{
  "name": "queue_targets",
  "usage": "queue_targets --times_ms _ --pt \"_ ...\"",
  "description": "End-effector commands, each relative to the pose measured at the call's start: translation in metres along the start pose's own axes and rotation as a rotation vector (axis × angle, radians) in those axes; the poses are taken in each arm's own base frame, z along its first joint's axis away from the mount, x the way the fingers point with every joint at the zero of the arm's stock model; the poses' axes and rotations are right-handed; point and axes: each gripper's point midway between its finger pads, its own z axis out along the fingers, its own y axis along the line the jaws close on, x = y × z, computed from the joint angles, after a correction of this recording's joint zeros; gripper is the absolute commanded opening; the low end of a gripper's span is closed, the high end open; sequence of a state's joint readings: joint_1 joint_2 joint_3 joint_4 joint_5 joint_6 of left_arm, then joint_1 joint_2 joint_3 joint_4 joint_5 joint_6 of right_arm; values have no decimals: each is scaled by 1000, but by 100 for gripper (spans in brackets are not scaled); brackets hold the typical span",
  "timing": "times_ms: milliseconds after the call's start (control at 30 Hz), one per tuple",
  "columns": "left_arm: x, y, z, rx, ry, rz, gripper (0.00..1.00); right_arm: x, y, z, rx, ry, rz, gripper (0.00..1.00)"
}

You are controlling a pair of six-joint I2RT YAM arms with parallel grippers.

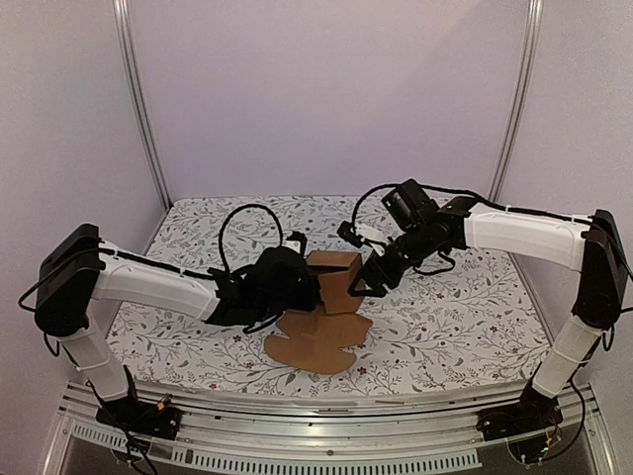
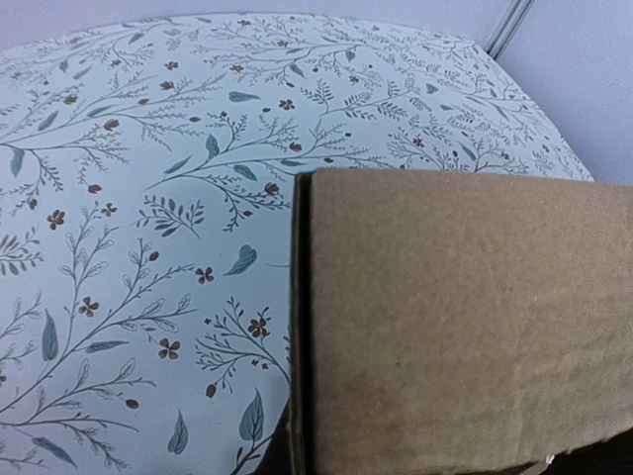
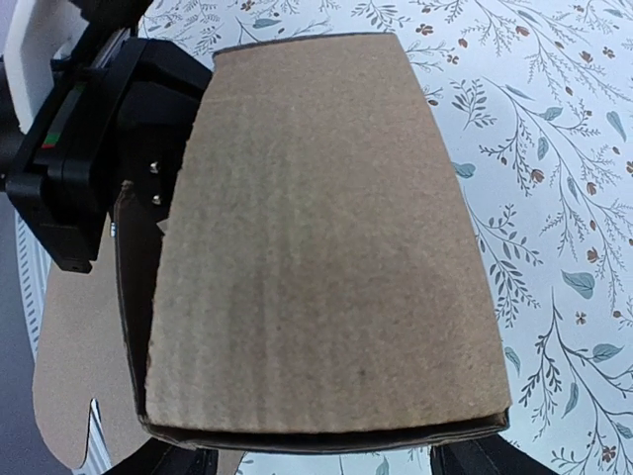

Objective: Fold the paper box

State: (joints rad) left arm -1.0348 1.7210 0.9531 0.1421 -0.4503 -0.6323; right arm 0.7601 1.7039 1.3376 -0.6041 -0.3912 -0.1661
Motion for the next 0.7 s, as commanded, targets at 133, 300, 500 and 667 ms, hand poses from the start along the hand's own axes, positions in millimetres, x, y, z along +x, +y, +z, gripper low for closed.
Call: queue_targets --times_ms 133,300,500,667 --pt "-21 -27 -20 -4 -104 -42 3 -27 -18 -1 139 -75 61 73" --pt "-18 -31 -23 -4 -107 -56 3 -37 -37 -12 257 -135 95 68" --pt "-13 -42 -26 5 -121 -95 8 -46 -45 -15 306 -174 155 52" --pt "-13 -49 -29 8 -140 -159 11 -49 -55 -13 411 -172 151 43"
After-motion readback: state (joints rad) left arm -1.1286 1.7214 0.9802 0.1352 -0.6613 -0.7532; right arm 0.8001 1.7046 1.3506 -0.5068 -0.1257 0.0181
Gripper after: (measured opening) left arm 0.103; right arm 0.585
